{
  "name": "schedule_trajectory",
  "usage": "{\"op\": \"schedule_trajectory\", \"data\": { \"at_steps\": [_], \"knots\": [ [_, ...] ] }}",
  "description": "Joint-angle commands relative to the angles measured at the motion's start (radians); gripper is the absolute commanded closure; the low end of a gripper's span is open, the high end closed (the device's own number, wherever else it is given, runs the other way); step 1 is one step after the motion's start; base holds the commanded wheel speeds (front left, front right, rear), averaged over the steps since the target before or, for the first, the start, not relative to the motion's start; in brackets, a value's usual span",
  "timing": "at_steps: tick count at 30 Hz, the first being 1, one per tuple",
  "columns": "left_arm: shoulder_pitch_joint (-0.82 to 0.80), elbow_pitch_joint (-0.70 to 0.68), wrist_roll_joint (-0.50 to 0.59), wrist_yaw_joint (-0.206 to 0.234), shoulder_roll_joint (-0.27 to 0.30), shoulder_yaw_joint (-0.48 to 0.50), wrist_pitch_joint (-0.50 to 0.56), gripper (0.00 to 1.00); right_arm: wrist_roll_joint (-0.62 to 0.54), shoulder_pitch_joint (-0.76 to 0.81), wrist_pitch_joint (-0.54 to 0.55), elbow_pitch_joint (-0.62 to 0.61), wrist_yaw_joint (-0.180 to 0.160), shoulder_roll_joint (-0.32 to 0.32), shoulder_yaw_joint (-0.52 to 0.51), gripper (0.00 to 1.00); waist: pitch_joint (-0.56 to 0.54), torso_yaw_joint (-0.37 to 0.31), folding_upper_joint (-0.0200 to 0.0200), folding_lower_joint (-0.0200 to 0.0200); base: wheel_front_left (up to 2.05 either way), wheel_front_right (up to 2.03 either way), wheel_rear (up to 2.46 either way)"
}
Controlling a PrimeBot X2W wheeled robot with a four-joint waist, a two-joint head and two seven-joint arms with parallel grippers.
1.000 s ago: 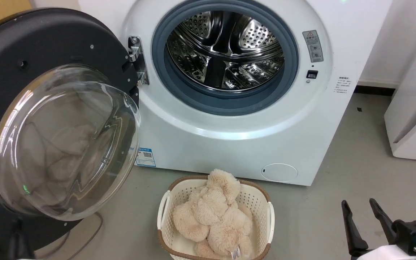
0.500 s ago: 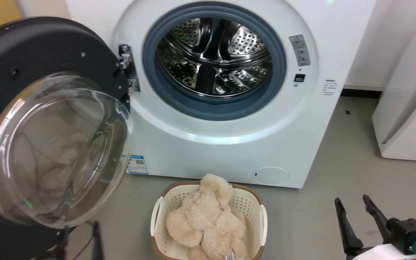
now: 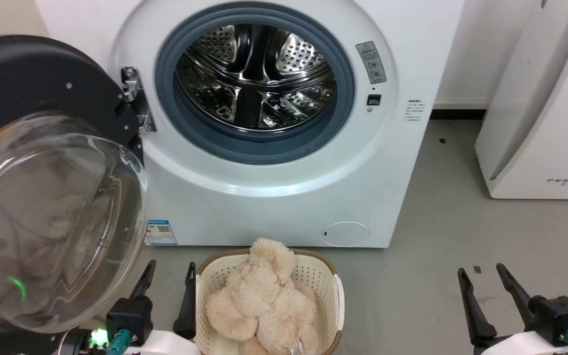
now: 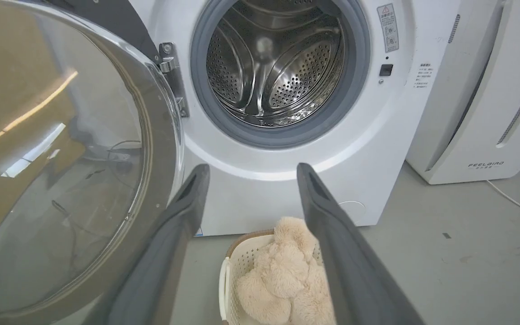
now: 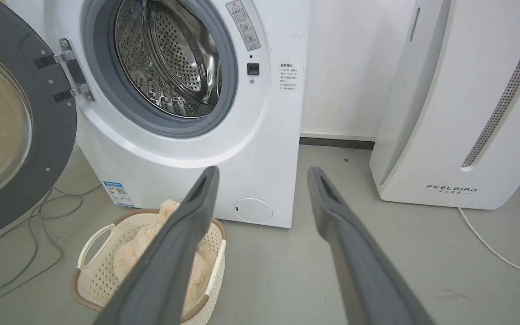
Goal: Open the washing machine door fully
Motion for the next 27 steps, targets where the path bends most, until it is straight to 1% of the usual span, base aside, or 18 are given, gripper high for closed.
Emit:
{"op": "schedule_trajectory", "data": {
  "at_steps": [1, 8, 9, 27],
  "knots": [
    [-0.016, 0.012, 0.009, 0.000, 0.003, -0.002, -0.010, 0.00, -0.005, 0.021, 0.000, -0.006, 0.001, 0.002, -0.002, 0.00, -0.001, -0.012, 0.0000, 0.0000, 0.00, 0.00, 0.00],
    [-0.018, 0.036, 0.005, 0.005, 0.007, -0.002, -0.014, 0.00, 0.005, 0.024, 0.000, -0.005, 0.001, 0.002, 0.004, 0.00, -0.001, -0.033, 0.0000, 0.0000, 0.00, 0.00, 0.00],
    [-0.008, 0.034, 0.007, 0.001, 0.005, -0.003, -0.007, 1.00, 0.002, 0.013, 0.001, 0.000, 0.000, 0.000, 0.003, 1.00, -0.001, -0.033, 0.0000, 0.0000, 0.00, 0.00, 0.00],
    [-0.010, 0.024, 0.038, -0.024, -0.021, 0.031, 0.013, 1.00, -0.008, -0.001, 0.006, 0.002, 0.000, 0.000, 0.011, 1.00, 0.004, -0.034, 0.0000, 0.0000, 0.00, 0.00, 0.00]
  ]
}}
